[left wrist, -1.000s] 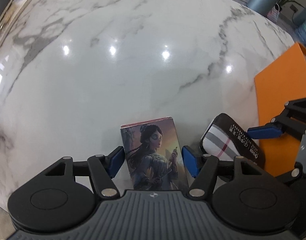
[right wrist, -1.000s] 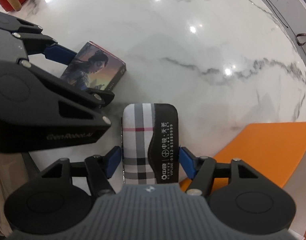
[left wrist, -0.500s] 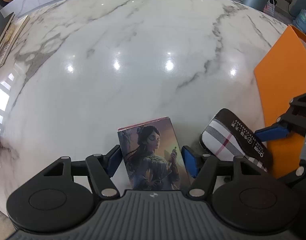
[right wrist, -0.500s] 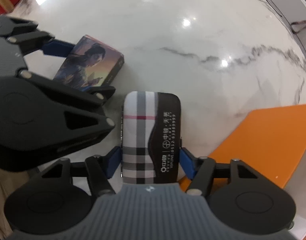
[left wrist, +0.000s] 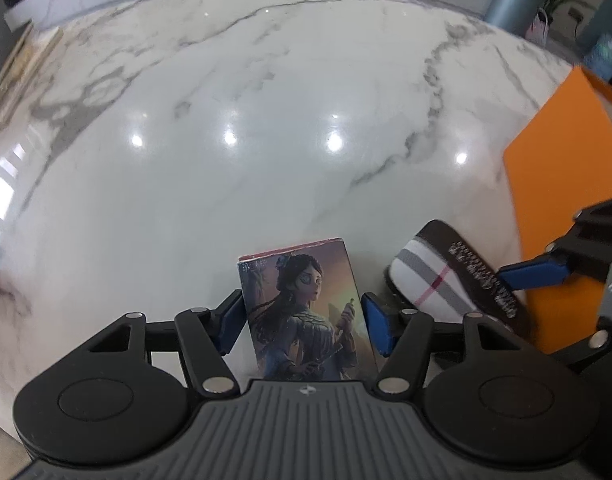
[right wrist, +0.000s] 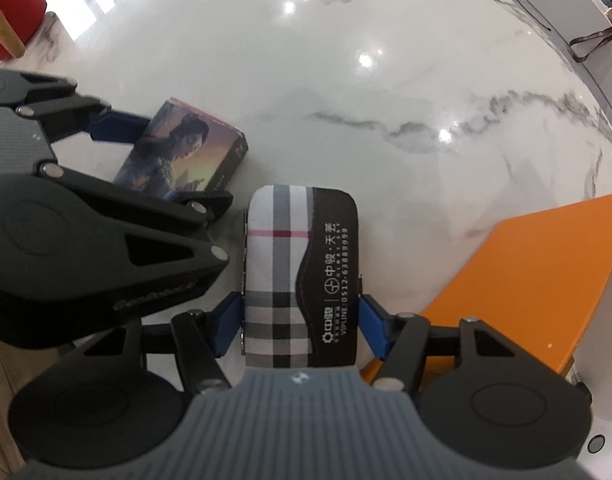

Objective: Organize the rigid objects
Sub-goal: 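Grasp the plaid glasses case with the right tool and lift it, then lift the card box with the left tool while the right tool rotates the plaid case upright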

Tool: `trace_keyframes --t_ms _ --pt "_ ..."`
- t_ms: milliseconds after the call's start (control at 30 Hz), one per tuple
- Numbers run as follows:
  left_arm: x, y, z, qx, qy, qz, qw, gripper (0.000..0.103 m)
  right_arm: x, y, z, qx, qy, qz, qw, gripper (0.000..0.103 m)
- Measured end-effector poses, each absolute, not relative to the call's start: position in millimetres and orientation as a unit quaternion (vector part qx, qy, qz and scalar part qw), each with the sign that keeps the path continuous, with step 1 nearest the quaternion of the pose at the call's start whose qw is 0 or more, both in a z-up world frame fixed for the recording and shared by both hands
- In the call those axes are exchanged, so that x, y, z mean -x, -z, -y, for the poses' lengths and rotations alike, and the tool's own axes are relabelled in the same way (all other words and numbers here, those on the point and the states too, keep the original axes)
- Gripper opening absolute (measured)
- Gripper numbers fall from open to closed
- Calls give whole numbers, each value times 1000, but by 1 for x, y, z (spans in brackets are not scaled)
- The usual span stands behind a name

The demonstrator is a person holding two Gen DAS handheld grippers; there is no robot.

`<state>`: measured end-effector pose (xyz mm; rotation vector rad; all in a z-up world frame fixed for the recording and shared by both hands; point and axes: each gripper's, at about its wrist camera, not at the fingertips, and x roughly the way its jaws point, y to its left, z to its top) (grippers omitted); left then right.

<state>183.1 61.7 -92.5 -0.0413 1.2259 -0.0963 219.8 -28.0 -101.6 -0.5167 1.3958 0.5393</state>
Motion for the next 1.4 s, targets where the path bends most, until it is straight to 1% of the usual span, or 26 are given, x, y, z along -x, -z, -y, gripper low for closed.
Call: trace_keyframes --t_ms 133,633,933,1100,1167,1200,1233,1267,1300,1333,1367,1400 --pt "-181 90 -69 67 57 -581 809 70 -218 96 31 223 -240 -622 711 63" --pt "-170 70 -79 146 88 -561 810 67 -205 66 47 204 -239 -597 738 62" --pt "-167 56 -83 164 85 -547 816 66 -195 44 43 201 -235 -578 755 62" --pt "-161 39 -82 158 88 -530 828 66 -187 31 42 193 -236 -570 763 61" --pt "-158 34 -82 157 87 -527 831 66 -185 26 43 189 -237 -568 765 60" --pt "-156 31 -82 157 86 -525 832 66 -183 22 44 187 -237 -566 767 57" --pt "-154 27 -82 157 86 -522 834 66 -183 18 45 183 -240 -563 769 31" --pt "-152 22 -81 155 86 -518 837 66 -181 11 46 183 -238 -560 772 17" --pt "-150 18 -80 154 87 -514 839 66 -180 8 47 192 -227 -555 777 15" --pt "-148 13 -79 154 89 -510 842 66 -180 6 50 194 -227 -550 780 9" --pt "-147 7 -77 152 92 -505 845 66 -180 2 53 186 -232 -549 781 0" --pt "-146 2 -75 150 93 -501 847 66 -180 -1 56 181 -228 -552 781 0"
